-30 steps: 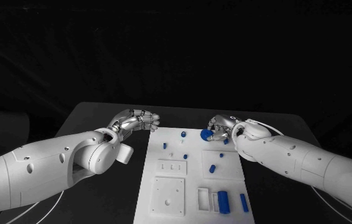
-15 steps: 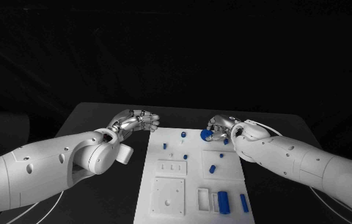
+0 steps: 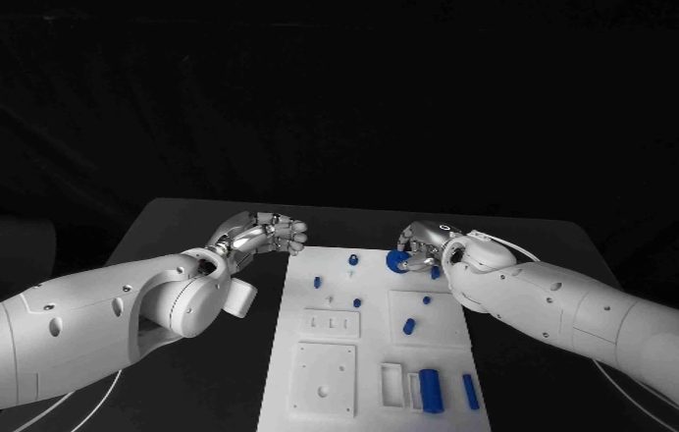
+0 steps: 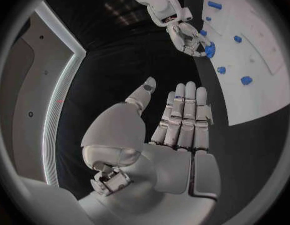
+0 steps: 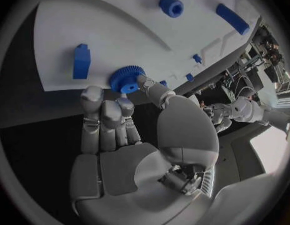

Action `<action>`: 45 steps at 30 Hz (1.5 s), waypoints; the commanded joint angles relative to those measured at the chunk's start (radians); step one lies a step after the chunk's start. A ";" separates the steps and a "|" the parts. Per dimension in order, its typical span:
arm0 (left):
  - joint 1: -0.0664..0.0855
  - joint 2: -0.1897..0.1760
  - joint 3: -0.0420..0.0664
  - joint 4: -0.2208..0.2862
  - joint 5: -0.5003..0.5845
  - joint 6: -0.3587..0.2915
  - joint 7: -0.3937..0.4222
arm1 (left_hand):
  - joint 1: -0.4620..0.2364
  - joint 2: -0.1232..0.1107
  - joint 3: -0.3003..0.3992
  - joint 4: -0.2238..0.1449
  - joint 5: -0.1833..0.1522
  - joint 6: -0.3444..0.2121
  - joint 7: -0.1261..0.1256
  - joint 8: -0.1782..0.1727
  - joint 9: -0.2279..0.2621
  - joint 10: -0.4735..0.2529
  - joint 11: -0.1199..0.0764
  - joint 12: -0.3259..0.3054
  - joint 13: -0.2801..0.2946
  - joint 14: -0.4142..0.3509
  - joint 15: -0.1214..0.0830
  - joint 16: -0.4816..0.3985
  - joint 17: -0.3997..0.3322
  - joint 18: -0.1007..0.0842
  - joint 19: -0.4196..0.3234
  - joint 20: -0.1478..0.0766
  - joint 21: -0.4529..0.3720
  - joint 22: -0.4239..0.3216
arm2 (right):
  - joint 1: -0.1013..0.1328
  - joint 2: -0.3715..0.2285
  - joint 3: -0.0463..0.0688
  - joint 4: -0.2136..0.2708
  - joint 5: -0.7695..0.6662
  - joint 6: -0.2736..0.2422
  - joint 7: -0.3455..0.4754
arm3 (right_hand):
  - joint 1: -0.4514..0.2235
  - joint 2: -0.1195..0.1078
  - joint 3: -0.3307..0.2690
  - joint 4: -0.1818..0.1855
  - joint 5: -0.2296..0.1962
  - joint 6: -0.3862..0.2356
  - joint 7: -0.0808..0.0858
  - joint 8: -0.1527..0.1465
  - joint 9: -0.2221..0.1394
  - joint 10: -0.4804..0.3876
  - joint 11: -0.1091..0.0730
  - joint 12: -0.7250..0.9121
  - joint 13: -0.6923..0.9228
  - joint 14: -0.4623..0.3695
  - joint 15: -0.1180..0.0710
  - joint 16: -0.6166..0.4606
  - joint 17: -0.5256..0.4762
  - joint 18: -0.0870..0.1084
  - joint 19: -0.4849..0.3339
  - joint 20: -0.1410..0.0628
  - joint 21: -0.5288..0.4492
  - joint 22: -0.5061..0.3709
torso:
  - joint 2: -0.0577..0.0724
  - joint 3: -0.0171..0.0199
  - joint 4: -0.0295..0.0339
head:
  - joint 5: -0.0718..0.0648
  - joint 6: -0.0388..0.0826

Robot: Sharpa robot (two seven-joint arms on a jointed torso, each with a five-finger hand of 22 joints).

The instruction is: Assemble the parts on the task board

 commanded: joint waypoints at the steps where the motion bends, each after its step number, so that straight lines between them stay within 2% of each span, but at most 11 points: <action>1: 0.001 -0.002 0.001 0.004 0.001 0.012 0.009 | -0.005 -0.002 0.004 0.002 0.003 0.002 0.006 -0.006 -0.002 0.008 0.002 -0.005 -0.002 0.006 0.005 -0.006 0.001 0.021 -0.006 0.001 0.003 0.000 | -0.010 0.001 -0.005 -0.003 -0.052 0.019 -0.018 | 0.015 -0.002 0.012 -0.001 -0.010 0.043 0.015 0.003 0.001 0.002 -0.008 0.007 -0.003 0.001 -0.006 -0.005 0.002 0.064 0.004 0.000 0.005 0.020 | 0.001 -0.0006 0.0008 | 0.000 -0.003; 16: 0.001 -0.005 0.001 0.007 0.001 0.011 0.009 | -0.005 -0.002 0.005 0.002 0.003 0.003 0.006 -0.006 -0.002 0.008 0.002 -0.005 -0.001 0.006 0.005 -0.006 0.002 0.021 -0.006 0.001 0.003 0.000 | -0.020 0.002 -0.021 0.011 -0.133 0.007 -0.030 | 0.010 -0.019 0.020 -0.001 -0.013 0.048 0.014 0.004 0.004 0.004 -0.009 0.008 -0.008 0.003 -0.007 -0.007 0.008 0.064 0.005 0.003 0.010 0.019 | -0.001 0.0001 -0.0005 | 0.001 -0.007; 22: 0.001 -0.006 0.001 0.008 0.001 0.011 0.009 | -0.005 -0.002 0.005 0.002 0.003 0.003 0.006 -0.006 -0.002 0.009 0.002 -0.006 -0.001 0.006 0.005 -0.007 0.002 0.021 -0.006 0.001 0.003 0.000 | -0.020 -0.002 -0.022 0.018 -0.175 -0.025 -0.044 | 0.015 -0.015 0.033 0.000 -0.010 0.061 0.010 0.010 0.008 0.006 -0.013 0.009 -0.011 0.004 -0.010 -0.009 0.011 0.064 0.005 0.003 0.012 0.019 | -0.001 0.0001 -0.0013 | 0.000 -0.006; 26: 0.001 -0.005 0.001 0.009 -0.001 0.011 0.009 | -0.005 -0.002 0.005 0.002 0.003 0.003 0.006 -0.006 -0.002 0.009 0.001 -0.006 -0.001 0.007 0.005 -0.007 0.003 0.021 -0.006 0.001 0.003 0.000 | -0.020 -0.003 -0.022 0.028 -0.215 -0.042 -0.062 | 0.009 -0.011 0.056 0.022 0.011 0.082 0.003 0.018 0.013 0.009 -0.019 0.009 -0.016 0.006 -0.016 -0.012 0.015 0.064 0.006 0.004 0.014 0.018 | -0.002 0.0002 -0.0012 | -0.001 -0.003; 32: 0.001 -0.005 0.001 0.008 -0.002 0.011 0.010 | -0.005 -0.001 0.005 0.003 0.003 0.003 0.006 -0.006 -0.002 0.009 0.001 -0.006 -0.001 0.007 0.005 -0.007 0.003 0.021 -0.006 0.001 0.003 0.000 | -0.020 -0.004 -0.022 0.039 -0.240 -0.065 -0.071 | 0.013 -0.008 0.071 0.027 0.017 0.095 -0.001 0.023 0.016 0.012 -0.023 0.009 -0.019 0.007 -0.019 -0.014 0.019 0.064 0.008 0.003 0.016 0.017 | -0.001 0.0000 -0.0003 | -0.001 -0.002; 41: 0.001 -0.009 0.001 0.009 -0.002 0.009 0.010 | -0.006 -0.001 0.005 0.003 0.003 0.004 0.006 -0.006 -0.002 0.010 0.001 -0.006 -0.001 0.007 0.005 -0.007 0.003 0.021 -0.005 0.001 0.003 0.000 | -0.018 -0.022 -0.022 0.089 -0.277 -0.128 -0.099 | 0.013 -0.027 0.095 0.044 -0.008 0.103 -0.004 0.022 0.017 0.017 -0.026 0.010 -0.025 0.009 -0.022 -0.016 0.024 0.064 0.011 0.002 0.019 0.016 | -0.001 -0.0001 -0.0026 | 0.000 -0.001; 45: 0.002 -0.009 0.001 0.010 -0.002 0.010 0.010 | -0.006 -0.001 0.005 0.003 0.003 0.004 0.006 -0.006 -0.002 0.010 0.001 -0.006 -0.001 0.007 0.005 -0.007 0.004 0.021 -0.005 0.001 0.003 0.000 | -0.011 -0.034 -0.021 0.128 -0.306 -0.151 -0.116 | 0.018 -0.037 0.108 0.053 -0.018 0.107 -0.005 0.021 0.018 0.020 -0.027 0.010 -0.027 0.011 -0.023 -0.018 0.027 0.064 0.013 0.001 0.020 0.016 | -0.001 -0.0004 -0.0013 | -0.002 0.000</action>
